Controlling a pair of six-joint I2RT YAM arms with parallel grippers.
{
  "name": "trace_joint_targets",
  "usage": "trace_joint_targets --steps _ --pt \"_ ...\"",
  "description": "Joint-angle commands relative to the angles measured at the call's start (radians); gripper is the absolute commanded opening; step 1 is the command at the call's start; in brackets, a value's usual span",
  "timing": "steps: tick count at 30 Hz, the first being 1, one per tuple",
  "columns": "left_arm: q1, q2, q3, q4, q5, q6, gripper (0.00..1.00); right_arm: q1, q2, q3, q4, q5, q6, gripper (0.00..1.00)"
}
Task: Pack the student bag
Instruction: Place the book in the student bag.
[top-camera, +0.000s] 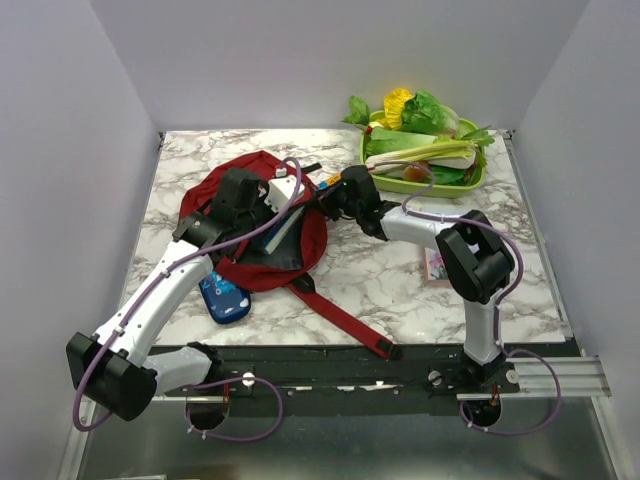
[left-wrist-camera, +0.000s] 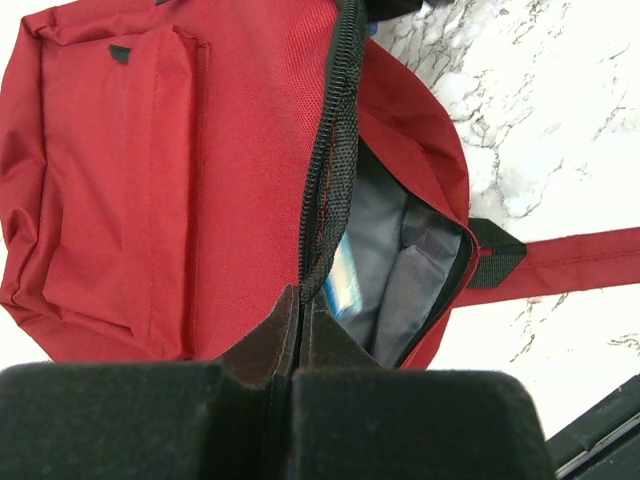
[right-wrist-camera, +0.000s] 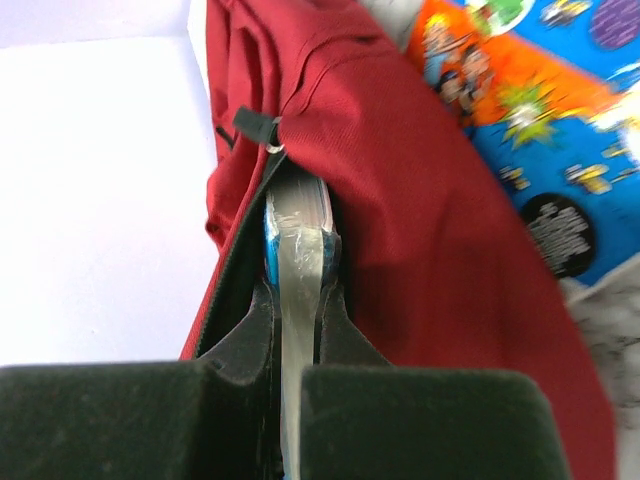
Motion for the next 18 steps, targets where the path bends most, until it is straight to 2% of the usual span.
trace_joint_targets --steps 1,7,8,10,11,12,13,16,17,18 --pt "-0.006 0.022 0.038 0.040 -0.022 -0.046 0.00 0.091 -0.020 0.116 0.095 0.059 0.085 0.01" --pt "-0.006 0.052 0.066 0.056 -0.031 -0.051 0.00 0.140 -0.003 0.119 0.092 0.029 0.073 0.01" --pt "-0.006 0.052 0.065 0.057 -0.041 -0.049 0.00 0.145 0.006 0.131 0.083 0.022 0.058 0.02" --pt "-0.006 0.050 0.055 0.057 -0.046 -0.045 0.00 0.146 0.051 0.156 0.060 -0.041 0.039 0.13" --pt "-0.006 0.050 0.052 0.057 -0.049 -0.043 0.00 0.148 0.060 0.160 0.063 -0.058 0.009 0.29" --pt "-0.005 0.049 0.049 0.057 -0.058 -0.040 0.00 0.148 0.083 0.182 0.066 -0.110 -0.014 0.39" --pt "-0.005 0.043 0.048 0.056 -0.063 -0.035 0.00 0.136 0.095 0.209 0.011 -0.156 -0.047 0.56" --pt "-0.002 0.035 0.031 0.057 -0.081 -0.020 0.00 0.117 0.076 0.225 -0.079 -0.231 -0.214 0.74" --pt "0.000 0.033 0.029 0.057 -0.084 -0.017 0.00 0.114 0.050 0.196 -0.083 -0.230 -0.272 0.87" --pt "0.000 0.032 0.022 0.057 -0.084 -0.012 0.00 0.106 0.030 0.174 -0.086 -0.245 -0.300 0.95"
